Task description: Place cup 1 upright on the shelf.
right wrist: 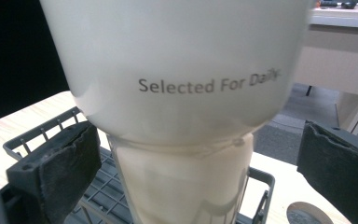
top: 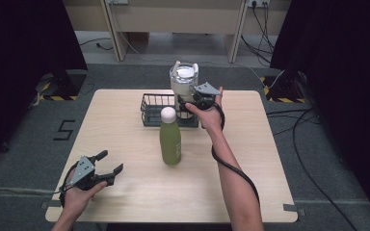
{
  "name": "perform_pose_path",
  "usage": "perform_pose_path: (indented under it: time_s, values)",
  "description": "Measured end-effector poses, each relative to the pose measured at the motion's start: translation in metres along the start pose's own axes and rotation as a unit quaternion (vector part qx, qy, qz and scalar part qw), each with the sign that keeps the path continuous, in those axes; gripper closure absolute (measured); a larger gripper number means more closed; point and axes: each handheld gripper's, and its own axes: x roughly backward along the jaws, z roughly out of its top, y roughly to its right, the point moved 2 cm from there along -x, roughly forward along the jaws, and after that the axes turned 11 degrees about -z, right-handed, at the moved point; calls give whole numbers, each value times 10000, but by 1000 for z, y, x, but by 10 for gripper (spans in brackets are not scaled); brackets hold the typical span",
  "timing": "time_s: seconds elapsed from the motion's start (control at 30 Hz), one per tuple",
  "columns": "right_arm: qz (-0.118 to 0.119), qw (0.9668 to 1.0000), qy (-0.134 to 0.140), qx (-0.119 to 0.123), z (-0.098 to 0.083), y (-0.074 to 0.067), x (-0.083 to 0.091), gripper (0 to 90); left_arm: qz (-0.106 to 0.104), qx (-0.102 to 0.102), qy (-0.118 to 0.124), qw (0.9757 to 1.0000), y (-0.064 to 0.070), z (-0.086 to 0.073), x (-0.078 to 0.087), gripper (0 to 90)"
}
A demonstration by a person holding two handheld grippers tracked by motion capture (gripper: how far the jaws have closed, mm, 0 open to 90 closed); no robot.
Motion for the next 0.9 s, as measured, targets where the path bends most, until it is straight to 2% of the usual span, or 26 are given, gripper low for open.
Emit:
perform_pose_path:
  time_s: [0.37, 0.63, 0.83, 0.9]
  values:
    - [-5, 10000, 34, -79, -7, 12, 19, 2, 2, -25, -8, 10000, 1, 1, -1, 176]
    - [-127, 9998, 31, -160, -22, 25, 41, 4, 57, -55, 3, 10000, 1, 2, -2, 174]
    - [-284, 9993, -4, -234, -37, 41, 61, 8, 93, -79, 27, 9999, 1, 5, -5, 171]
    - [-386, 9989, -41, -261, -44, 50, 71, 13, 79, -95, 26, 9999, 2, 5, -6, 171]
